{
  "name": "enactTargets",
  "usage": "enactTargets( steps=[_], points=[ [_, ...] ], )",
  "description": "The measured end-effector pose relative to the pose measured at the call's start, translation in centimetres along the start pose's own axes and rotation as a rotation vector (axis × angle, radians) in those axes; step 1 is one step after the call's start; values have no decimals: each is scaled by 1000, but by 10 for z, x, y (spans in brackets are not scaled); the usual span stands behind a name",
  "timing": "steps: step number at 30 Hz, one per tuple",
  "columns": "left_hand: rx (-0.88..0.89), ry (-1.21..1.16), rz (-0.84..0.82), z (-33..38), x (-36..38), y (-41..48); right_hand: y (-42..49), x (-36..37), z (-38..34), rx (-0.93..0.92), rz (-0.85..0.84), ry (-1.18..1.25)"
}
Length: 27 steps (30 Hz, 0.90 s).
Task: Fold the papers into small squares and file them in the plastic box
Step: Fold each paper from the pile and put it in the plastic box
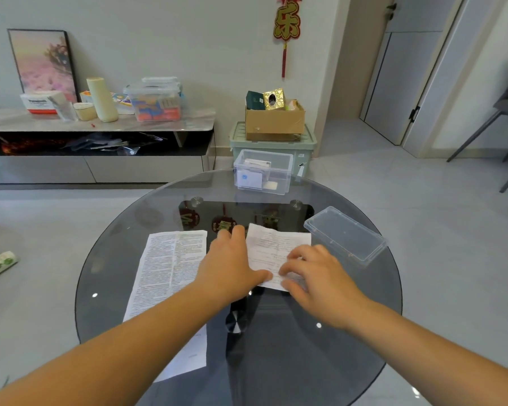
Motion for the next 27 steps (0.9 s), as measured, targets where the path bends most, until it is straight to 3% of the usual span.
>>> enactTargets(
  steps=[6,17,24,27],
  points=[
    [-113,-87,-22,9,-4,7,-6,0,1,-16,-67,-8],
    [-225,-505,-264,18,-11,-12,-19,-15,-7,-94,-86,18],
    [-275,-464,-435,30,-19,-34,-27,-19,-8,-67,-17,167],
    [-175,-294,-459,27,-27,-38,-28,-22,-1,-37,-31,229]
  ],
)
Point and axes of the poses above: each hand's wrist, its own y-axis towards the middle knuckle, its own x-axis out of the palm, z = x × y, the point moved 2 cm from there along y, towards the middle knuckle, and after that the axes turned 14 degrees about -y, right-handed, at the moved point
